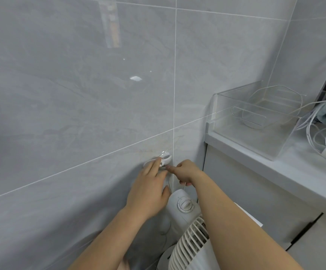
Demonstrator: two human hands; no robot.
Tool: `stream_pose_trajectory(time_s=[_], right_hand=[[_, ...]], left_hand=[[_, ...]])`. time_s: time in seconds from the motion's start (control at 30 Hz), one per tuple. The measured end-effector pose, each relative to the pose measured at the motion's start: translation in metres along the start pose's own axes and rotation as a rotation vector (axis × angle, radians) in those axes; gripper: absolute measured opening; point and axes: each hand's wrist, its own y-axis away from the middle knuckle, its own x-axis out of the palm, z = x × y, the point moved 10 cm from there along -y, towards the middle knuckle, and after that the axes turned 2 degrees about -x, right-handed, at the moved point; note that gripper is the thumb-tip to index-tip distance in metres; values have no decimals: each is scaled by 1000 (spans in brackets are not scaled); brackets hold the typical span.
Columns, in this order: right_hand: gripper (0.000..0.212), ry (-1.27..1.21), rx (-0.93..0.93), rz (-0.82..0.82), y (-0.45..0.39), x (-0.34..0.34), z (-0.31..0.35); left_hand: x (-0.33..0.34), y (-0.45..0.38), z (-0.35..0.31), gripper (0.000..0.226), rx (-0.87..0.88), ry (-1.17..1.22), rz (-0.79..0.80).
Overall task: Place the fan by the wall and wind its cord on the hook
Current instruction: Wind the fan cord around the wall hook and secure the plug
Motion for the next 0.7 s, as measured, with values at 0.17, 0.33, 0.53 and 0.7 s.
stream_pose_trajectory(time_s=[0.17, 0.33, 0.53, 0.7], right_hand=[[45, -97, 27, -34, -6, -5, -3], [55, -107, 46, -107, -8, -10, -8], [64, -5, 76, -55, -8, -13, -10], [28, -487, 121, -45, -10, -12, -11]], left_hand=[[19, 10, 5, 62, -21, 39, 71], [13, 12, 10, 68, -65, 88, 21], [17, 6, 14, 46, -52, 55, 5], [13, 0, 11, 46, -87, -8, -1]])
